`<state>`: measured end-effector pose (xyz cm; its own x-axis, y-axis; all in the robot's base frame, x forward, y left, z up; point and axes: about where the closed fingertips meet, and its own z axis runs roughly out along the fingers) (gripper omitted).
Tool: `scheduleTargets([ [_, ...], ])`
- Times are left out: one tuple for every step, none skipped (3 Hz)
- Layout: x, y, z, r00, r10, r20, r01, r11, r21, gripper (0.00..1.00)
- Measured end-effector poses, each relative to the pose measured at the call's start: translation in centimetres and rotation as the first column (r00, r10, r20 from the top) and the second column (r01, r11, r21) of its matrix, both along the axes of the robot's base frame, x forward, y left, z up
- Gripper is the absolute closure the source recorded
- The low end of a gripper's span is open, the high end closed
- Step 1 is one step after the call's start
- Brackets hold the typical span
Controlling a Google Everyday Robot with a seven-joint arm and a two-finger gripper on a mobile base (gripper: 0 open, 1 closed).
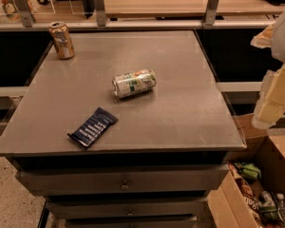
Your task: Move 7up can near orange can
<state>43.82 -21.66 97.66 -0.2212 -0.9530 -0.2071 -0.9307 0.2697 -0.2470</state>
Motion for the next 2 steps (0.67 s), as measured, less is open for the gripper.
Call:
scheduleTargets([
  [0.19, 0.43, 0.07, 0.9999, 0.010, 0.006, -0.010, 1.000, 0.001, 0.00],
  [0.19, 0.43, 0.07, 0.9999, 0.010, 0.006, -0.010, 1.000, 0.001, 0.00],
])
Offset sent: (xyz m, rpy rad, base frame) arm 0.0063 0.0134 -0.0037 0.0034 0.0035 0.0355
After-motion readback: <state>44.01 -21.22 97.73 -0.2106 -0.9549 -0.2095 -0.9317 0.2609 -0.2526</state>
